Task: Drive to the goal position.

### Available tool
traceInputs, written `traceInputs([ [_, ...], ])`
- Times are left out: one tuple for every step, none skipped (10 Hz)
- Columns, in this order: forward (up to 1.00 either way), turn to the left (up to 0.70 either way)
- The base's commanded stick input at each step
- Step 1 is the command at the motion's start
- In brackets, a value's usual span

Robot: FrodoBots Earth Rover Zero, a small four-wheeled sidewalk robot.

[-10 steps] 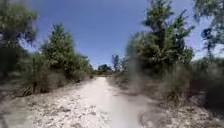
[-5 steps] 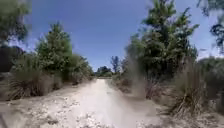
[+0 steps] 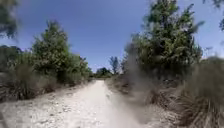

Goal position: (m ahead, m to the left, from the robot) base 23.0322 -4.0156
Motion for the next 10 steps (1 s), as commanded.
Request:
traceInputs([
  [0.70,0.00],
  [0.70,0.06],
  [0.70,0.14],
  [0.70,0.14],
  [0.70,0.14],
  [0.70,0.09],
  [0.70,0.00],
  [0.70,0.00],
  [0.70,0.00],
  [0.70,0.00],
])
